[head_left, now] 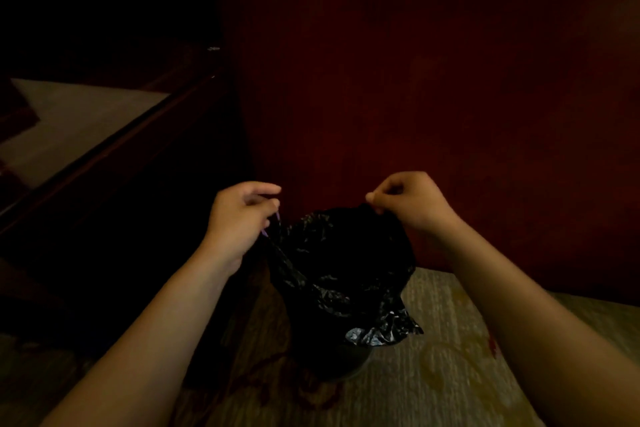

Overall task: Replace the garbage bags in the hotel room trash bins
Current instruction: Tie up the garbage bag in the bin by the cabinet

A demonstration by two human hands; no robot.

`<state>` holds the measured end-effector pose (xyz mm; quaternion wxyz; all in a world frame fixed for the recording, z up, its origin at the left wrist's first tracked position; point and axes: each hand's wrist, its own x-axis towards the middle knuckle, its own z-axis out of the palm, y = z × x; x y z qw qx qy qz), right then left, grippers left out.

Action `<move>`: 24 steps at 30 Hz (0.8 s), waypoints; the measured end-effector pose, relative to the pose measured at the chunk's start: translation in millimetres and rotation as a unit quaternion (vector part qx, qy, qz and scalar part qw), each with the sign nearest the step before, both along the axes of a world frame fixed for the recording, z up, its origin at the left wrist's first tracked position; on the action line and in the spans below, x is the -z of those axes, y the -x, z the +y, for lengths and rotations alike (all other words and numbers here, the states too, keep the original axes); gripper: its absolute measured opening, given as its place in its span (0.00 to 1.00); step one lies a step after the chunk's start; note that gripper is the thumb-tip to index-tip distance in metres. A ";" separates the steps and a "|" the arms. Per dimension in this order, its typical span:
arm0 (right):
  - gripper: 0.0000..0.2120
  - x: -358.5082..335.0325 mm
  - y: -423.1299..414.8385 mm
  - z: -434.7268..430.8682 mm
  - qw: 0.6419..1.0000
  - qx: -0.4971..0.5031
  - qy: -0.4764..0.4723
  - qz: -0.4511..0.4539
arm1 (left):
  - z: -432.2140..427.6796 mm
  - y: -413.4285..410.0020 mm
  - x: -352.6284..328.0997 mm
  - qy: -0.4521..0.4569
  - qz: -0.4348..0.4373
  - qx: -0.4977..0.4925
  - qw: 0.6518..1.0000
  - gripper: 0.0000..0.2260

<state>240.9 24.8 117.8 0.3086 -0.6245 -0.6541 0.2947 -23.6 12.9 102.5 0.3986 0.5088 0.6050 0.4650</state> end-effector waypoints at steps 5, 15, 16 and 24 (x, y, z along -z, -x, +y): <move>0.11 -3.0 -44.1 13.2 0.986 0.165 0.001 0.018 | 12.3 35.8 4.4 0.051 -0.081 -0.095 0.991 0.10; 0.08 -0.1 -59.2 4.0 0.963 0.227 -0.018 0.142 | 24.0 33.4 -1.5 0.002 -0.056 -0.140 0.989 0.06; 0.08 -3.9 -61.7 5.5 0.960 0.235 -0.021 0.150 | 27.6 35.5 -5.8 -0.009 -0.034 -0.144 0.989 0.06; 0.07 -15.8 -57.7 3.7 0.972 0.185 -0.092 0.113 | 27.9 29.1 -22.9 -0.059 0.143 -0.089 0.984 0.09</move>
